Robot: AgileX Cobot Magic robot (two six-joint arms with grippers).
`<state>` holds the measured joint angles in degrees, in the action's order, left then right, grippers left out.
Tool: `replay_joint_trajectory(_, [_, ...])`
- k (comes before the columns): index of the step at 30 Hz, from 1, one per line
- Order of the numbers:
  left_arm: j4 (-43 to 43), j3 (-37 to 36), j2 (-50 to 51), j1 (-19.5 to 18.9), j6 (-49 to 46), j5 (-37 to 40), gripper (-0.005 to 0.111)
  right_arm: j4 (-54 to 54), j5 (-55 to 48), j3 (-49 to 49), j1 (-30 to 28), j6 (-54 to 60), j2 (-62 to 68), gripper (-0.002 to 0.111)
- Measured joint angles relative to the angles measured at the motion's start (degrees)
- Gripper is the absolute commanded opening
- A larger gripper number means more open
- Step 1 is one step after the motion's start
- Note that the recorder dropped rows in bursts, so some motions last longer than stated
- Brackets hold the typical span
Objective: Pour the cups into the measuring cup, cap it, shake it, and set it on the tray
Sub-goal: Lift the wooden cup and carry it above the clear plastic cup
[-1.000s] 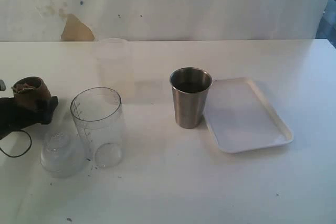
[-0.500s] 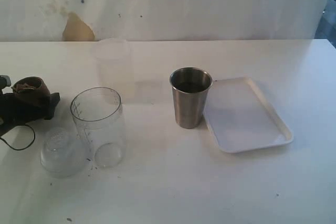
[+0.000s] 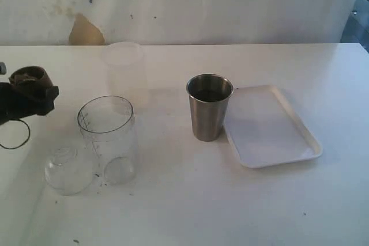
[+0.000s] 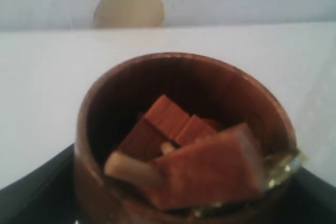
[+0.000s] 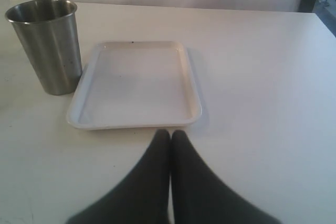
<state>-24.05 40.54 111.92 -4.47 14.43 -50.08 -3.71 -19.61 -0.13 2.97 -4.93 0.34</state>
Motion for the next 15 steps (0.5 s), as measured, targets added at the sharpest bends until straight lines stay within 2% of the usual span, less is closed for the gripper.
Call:
replay_joint_trajectory(3, [-9.89,0.00,-9.12,0.00,2.26,0.00,0.000,0.00,0.00,0.00,0.00,0.00,0.00,0.000])
replay_joint_trajectory(7, [-23.38,0.00,-18.46,0.13,10.78,1.64,0.000,0.00,0.00,0.00,0.00,0.00,0.00,0.000])
replay_joint_trajectory(9, [-28.31,0.00,-23.01,1.89,11.91,4.07,0.000,0.00,0.00,0.00,0.00,0.00,0.00,0.000])
replay_joint_trajectory(15, [-30.75,-0.07,-29.85,8.29,8.57,13.06,0.000,0.00,0.00,0.00,0.00,0.00,0.00,0.000])
